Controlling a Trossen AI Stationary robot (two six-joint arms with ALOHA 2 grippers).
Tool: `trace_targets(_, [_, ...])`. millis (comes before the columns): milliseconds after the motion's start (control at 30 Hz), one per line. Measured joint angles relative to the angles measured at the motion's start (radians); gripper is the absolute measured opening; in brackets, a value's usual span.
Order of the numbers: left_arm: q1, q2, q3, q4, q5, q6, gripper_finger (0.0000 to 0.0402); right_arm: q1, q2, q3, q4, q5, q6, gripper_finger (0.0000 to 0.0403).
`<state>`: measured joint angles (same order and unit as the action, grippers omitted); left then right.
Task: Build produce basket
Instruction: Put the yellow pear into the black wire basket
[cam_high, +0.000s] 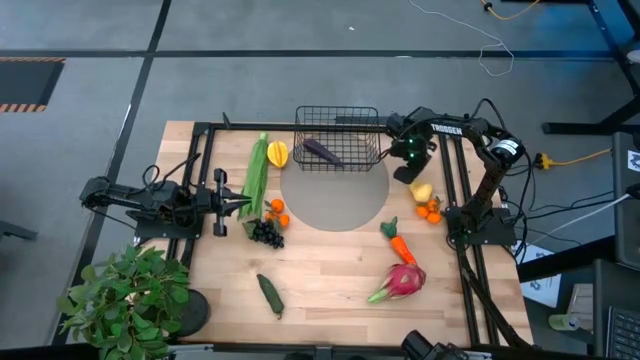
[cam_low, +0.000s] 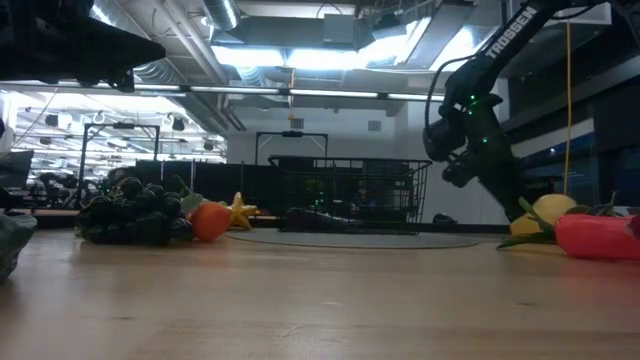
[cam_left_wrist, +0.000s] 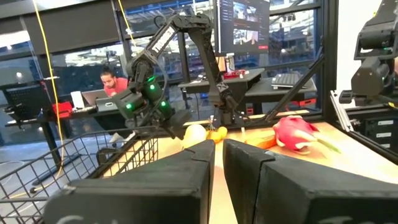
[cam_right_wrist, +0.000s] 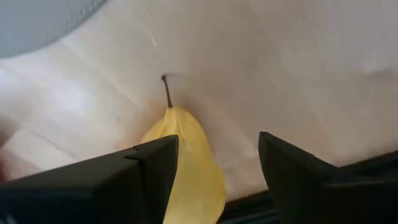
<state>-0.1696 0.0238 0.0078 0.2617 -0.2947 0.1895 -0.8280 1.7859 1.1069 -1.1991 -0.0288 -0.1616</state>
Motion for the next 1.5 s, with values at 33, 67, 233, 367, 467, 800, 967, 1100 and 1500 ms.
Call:
trace_targets(33, [0.000,0.000,0.000,0.000,0.000,0.000,0.0023,0.000,0.000,0.000,-0.007,0.000,0.000,0.0210])
trace_targets(67, [0.000,0.000,0.000,0.000,0.000,0.000,0.0023,0.000,0.000,0.000,-0.007,0.000,0.000,0.0210])
trace_targets(233, [0.000,0.000,0.000,0.000,0.000,0.000,0.0023,0.000,-0.003,0.000,0.012,0.000,-0.019,0.0210])
trace_targets(367, [0.000,0.000,0.000,0.000,0.000,0.000,0.0023,-0.001,-0.052,-0.020,0.033,-0.001,-0.023,0.0210])
trace_targets(467, [0.000,0.000,0.000,0.000,0.000,0.000,0.0023,-0.001,-0.139,-0.082,0.054,-0.008,0.041,0.0210])
trace_targets(800, [0.000,0.000,0.000,0.000,0.000,0.003,0.0023,0.022,-0.337,-0.308,0.422,-0.013,0.107,0.0210])
trace_targets(967, [0.000,0.000,0.000,0.001,0.000,0.003,0.0023,0.040,-0.294,-0.312,0.382,-0.019,0.107,0.0208])
trace_targets(1100, [0.000,0.000,0.000,0.001,0.000,0.003,0.0023,0.064,-0.261,-0.312,0.380,-0.026,0.100,0.0199])
trace_targets(1500, [0.000,0.000,0.000,0.000,0.000,0.004,0.0023,0.101,-0.212,-0.312,0.356,-0.026,0.076,0.0172])
